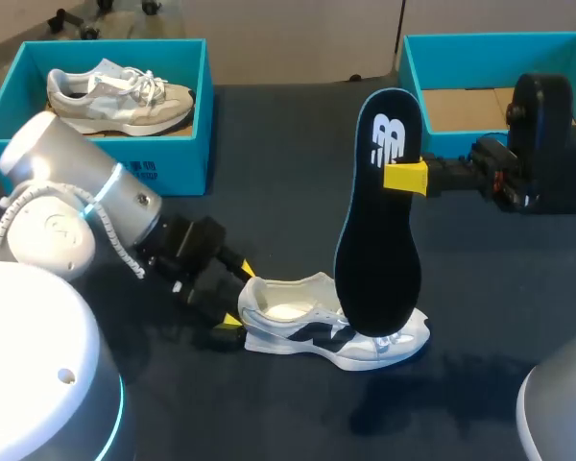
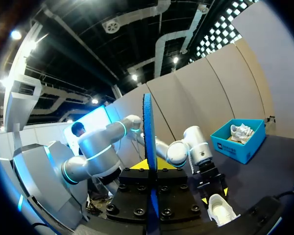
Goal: Take the shoe out of the shoebox, open the shoe tongue, remove and reinsert the insole, then place the shoe into the shoebox
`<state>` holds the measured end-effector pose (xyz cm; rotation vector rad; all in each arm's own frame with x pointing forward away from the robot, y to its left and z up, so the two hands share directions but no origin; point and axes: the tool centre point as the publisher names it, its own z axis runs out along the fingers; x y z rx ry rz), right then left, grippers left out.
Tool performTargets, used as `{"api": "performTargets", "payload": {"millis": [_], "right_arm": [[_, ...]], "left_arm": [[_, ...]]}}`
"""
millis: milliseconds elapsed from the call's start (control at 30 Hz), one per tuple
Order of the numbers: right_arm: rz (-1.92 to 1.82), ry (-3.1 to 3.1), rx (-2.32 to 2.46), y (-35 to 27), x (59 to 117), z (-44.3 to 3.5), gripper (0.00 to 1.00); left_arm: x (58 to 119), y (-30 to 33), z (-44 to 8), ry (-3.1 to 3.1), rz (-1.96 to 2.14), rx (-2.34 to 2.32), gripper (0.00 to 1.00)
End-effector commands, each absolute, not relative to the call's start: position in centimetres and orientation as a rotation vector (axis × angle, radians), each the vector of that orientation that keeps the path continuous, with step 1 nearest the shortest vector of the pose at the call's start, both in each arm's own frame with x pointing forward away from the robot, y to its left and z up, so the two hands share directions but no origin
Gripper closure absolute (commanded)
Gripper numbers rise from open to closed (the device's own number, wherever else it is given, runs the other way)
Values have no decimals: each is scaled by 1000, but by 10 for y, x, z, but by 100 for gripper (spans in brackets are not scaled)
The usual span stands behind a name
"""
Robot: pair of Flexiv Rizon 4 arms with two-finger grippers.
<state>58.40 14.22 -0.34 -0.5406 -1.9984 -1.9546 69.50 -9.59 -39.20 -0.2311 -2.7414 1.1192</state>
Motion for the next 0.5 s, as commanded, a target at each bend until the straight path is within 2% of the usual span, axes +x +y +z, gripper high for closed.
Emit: {"api": "performTargets", "payload": {"millis": [33,500], "right_arm": [[-1952,-1999,-542,145,585,-4,100],[-1952,-1999,-542,145,585,-4,100]], "left_arm": [[695,-97,-391,-2750,1098,-232,0],[695,-99,-385,-3033,616,-206,0]]}}
